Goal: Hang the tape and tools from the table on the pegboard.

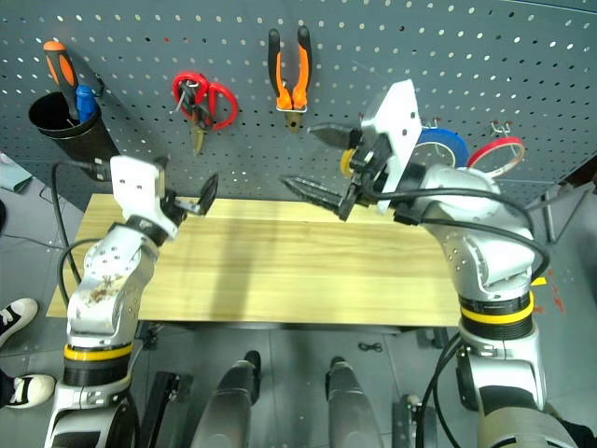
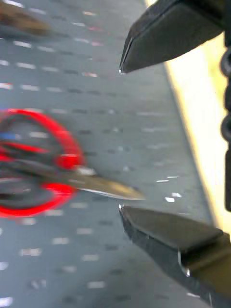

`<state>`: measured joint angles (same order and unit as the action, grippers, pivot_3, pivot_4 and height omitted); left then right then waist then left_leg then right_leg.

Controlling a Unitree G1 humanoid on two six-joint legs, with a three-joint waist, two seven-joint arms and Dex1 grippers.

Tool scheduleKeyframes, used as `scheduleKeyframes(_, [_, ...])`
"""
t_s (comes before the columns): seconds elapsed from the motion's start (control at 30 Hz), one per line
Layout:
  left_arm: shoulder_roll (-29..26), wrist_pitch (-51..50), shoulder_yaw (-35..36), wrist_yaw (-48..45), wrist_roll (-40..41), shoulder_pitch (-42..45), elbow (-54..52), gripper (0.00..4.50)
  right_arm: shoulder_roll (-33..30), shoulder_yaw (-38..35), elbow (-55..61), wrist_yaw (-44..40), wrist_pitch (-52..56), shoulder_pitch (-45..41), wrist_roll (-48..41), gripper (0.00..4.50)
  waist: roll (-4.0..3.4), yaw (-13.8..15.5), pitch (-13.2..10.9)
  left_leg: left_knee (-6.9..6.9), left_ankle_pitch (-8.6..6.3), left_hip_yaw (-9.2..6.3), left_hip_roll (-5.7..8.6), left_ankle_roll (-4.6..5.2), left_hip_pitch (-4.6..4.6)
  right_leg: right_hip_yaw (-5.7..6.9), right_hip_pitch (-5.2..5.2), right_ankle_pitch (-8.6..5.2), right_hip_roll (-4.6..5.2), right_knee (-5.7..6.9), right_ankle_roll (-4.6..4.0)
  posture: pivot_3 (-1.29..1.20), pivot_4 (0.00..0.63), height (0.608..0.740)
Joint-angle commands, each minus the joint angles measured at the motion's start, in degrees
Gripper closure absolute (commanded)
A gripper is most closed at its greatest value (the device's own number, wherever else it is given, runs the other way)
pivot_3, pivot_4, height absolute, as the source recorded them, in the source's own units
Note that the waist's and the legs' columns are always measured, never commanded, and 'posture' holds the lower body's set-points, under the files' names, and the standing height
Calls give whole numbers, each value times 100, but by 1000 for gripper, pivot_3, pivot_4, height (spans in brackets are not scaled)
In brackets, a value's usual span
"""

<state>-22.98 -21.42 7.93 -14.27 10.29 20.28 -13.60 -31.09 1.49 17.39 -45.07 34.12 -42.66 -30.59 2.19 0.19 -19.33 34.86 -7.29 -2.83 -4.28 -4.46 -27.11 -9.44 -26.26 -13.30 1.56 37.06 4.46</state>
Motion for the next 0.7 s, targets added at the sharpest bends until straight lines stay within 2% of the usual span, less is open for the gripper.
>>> scheduleKeyframes(0.03, [-212, 170, 312, -97, -82, -520, -70, 53, 187, 380, 75, -26, -286, 110, 262, 0, 0, -19, 0, 0, 0, 0, 0, 0, 2, 0, 1, 0, 0, 0, 0, 95, 377, 740])
scheduleKeyframes(0.17, [-397, 117, 522, -226, -34, -776, 332, 53, 453, 797, -90, -81, -414, 119, 531, 0, -4, -6, -4, -1, 4, -1, -1, 0, 6, 1, -1, -7, -1, 5, 9, 99, 383, 740])
scheduleKeyframes(0.33, [-1108, -255, 564, -737, -103, -483, 1758, 53, 964, 1594, -374, -83, -263, -287, 964, 0, -10, 4, -8, -3, 10, -1, -1, -3, 8, 4, -1, -25, -2, 5, 35, 110, 391, 740])
scheduleKeyframes(0.5, [-1432, 157, 449, -1031, -232, 439, 3395, 53, 1677, 1769, -689, 251, -132, -757, 1142, 0, -11, 25, -15, -7, 12, -4, -6, -4, 2, 15, -8, -28, -4, 7, 31, 126, 382, 740])
scheduleKeyframes(0.7, [-1605, 732, 384, -709, -603, 1514, 5449, 53, 1801, 1743, -603, 336, -40, -661, 1240, 0, -11, 98, -15, -10, 12, -16, -9, -5, -13, 63, -5, -14, 8, 4, -3, 112, 385, 740])
